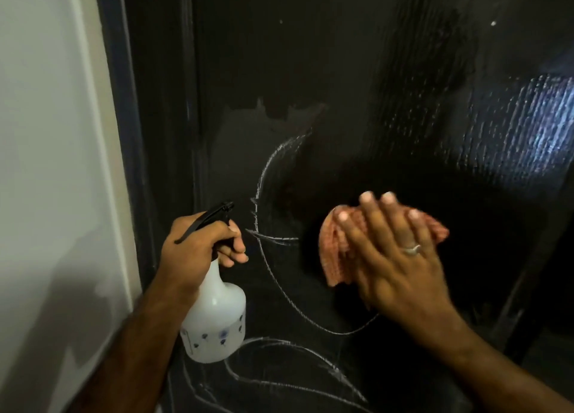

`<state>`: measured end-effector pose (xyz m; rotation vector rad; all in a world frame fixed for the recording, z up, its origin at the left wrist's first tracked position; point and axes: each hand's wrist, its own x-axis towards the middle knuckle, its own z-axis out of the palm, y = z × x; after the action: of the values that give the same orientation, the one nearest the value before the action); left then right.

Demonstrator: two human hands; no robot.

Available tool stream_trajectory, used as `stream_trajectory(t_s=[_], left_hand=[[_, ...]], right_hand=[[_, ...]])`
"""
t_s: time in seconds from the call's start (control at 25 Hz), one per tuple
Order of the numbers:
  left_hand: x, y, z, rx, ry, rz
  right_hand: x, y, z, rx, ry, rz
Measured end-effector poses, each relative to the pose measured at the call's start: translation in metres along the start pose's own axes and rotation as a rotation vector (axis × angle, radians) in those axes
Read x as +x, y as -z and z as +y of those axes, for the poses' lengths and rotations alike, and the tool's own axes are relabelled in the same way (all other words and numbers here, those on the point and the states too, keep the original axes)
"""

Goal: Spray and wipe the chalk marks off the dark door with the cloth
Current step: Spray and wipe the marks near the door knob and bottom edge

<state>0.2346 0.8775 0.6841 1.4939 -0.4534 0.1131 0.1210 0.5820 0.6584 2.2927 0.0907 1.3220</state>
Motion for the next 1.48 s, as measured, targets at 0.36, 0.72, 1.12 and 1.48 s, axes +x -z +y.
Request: stream_trajectory(t_s=[0.36,0.72,1.12,1.48], left_hand=[[0.017,0.014,0.011,-0.016,0.024,0.123],[0.010,0.032,0.004,0.006,0.034,0.138],[0.027,0.054,0.016,0.015,0.027,0.259],[0.023,0.080,-0.014,0.002,0.086,0.260]], right_hand=[[0.186,-0.009,-0.043,0.062,-0.071,0.146],[0.058,-0.011,-0.016,0.052,0.079,0.035],[0.228,-0.036,-0.107,0.068,0.198,0.051],[0.132,-0.031,-0.053,0.039,0.249,0.076]])
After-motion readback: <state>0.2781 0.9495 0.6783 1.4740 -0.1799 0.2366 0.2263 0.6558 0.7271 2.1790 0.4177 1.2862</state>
